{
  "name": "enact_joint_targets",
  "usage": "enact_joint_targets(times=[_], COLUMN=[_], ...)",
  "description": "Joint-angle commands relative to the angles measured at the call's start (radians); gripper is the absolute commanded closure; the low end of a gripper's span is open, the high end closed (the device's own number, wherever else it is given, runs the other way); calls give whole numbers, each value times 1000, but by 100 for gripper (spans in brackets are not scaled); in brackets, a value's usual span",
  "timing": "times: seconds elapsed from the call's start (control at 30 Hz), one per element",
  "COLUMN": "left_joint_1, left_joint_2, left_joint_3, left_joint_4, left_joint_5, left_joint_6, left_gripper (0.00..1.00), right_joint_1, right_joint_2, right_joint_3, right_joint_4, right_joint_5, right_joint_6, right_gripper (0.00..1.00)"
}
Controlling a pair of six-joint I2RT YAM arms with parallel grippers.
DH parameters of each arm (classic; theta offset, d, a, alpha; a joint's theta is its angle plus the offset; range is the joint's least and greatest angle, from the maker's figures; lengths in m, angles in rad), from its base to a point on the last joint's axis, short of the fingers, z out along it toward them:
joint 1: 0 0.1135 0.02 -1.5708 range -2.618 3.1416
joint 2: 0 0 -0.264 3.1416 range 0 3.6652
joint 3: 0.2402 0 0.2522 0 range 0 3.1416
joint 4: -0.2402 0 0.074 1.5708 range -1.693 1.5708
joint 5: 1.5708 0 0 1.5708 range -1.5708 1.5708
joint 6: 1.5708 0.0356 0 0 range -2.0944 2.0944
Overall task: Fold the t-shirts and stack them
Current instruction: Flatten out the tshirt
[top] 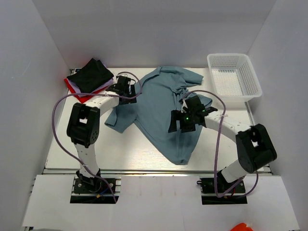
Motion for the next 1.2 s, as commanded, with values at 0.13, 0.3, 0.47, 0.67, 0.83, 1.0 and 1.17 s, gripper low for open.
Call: enact_joint_targets(times=[0.13, 0.3, 0.47, 0.67, 0.83, 1.0, 1.17], left_joint_1=[111, 140, 128, 70, -106, -219, -260], left_joint_2=[92, 149, 90, -163, -337, -443, -625], left_joint_3=[-3, -46, -212, -580, -770, -689, -566], left_joint_4=[55, 8, -4, 103, 171, -67, -126], left_joint_5=[117, 123, 184, 472, 686, 634, 558], left_joint_6=[-51, -143, -222, -272, -257, -122, -84], left_gripper=[0, 0, 0, 0, 0, 0, 0], right_joint_1=[12, -35, -109, -244, -330, -368, -356], right_joint_2=[155, 223, 278, 275, 298, 327, 165], right_joint_3=[21, 19, 31, 80, 222, 363, 315], right_joint_4=[49, 32, -21, -59, -84, -58, 40], right_joint_5=[-33, 22, 73, 252, 428, 420, 303], right_joint_6=[47, 90, 113, 107, 93, 22, -51], right_gripper=[10, 10, 10, 10, 10, 10, 10])
